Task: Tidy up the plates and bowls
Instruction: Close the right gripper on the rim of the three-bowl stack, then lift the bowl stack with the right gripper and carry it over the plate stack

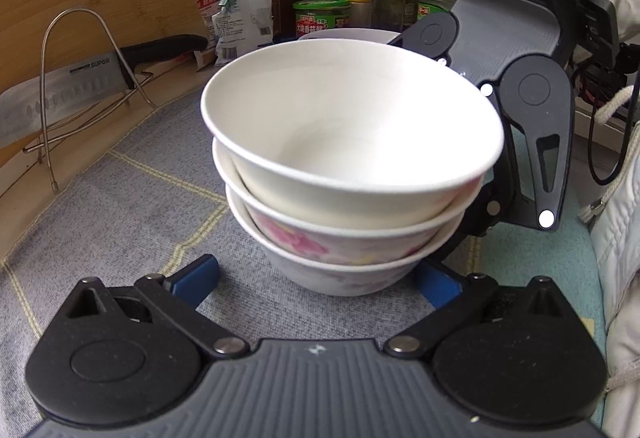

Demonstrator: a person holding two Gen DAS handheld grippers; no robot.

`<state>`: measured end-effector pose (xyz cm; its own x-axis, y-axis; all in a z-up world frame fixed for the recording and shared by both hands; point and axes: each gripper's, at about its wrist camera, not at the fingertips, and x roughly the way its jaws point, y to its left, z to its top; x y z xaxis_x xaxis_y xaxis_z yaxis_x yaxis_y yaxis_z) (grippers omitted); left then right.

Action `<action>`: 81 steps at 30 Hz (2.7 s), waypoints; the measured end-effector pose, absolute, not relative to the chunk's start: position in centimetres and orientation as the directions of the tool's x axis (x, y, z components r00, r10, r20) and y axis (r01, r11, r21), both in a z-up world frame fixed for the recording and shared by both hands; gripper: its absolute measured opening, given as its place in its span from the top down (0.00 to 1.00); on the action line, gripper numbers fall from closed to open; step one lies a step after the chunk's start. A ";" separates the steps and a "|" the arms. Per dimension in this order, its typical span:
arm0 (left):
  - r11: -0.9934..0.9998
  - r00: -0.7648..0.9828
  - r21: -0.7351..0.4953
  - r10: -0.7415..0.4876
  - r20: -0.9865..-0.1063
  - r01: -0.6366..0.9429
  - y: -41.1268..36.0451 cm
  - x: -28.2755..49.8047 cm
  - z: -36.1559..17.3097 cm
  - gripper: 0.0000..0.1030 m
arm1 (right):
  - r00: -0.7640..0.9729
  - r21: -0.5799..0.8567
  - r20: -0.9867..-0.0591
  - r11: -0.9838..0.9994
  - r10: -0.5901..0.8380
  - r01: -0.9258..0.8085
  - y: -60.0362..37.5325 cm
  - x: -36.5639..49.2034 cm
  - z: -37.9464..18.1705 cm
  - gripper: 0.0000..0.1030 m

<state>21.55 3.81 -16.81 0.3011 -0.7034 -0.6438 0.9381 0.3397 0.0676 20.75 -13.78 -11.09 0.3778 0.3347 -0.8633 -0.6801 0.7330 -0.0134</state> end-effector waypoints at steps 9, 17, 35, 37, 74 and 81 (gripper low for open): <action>0.285 0.279 0.097 -0.721 -0.634 0.954 3.6 21.6 -16.7 0.03 | 0.387 -0.049 -0.874 0.739 0.293 -0.672 -13.1 20.8 -11.0 0.00; 0.250 0.262 0.111 -0.722 -0.640 0.962 3.4 21.1 -16.3 0.14 | 0.385 -0.081 -0.874 0.693 0.296 -0.717 -12.8 20.8 -10.8 0.00; 0.285 0.254 0.068 -0.691 -0.676 0.956 2.7 20.9 -16.0 0.19 | 0.338 -0.021 -0.842 0.600 0.420 -0.800 -12.9 19.9 -8.4 0.13; 0.285 0.255 0.070 -0.690 -0.678 0.956 2.6 20.9 -16.0 0.19 | 0.340 -0.031 -0.845 0.596 0.413 -0.802 -12.8 19.7 -8.5 0.13; 0.195 0.235 0.143 -0.627 -0.743 0.970 1.8 21.1 -14.6 0.20 | 0.313 -0.048 -0.871 0.567 0.380 -0.822 -12.4 20.7 -7.5 0.15; 0.205 0.245 0.149 -0.609 -0.754 0.967 1.3 20.9 -14.4 0.20 | 0.317 -0.049 -0.867 0.568 0.384 -0.821 -12.4 20.6 -7.6 0.15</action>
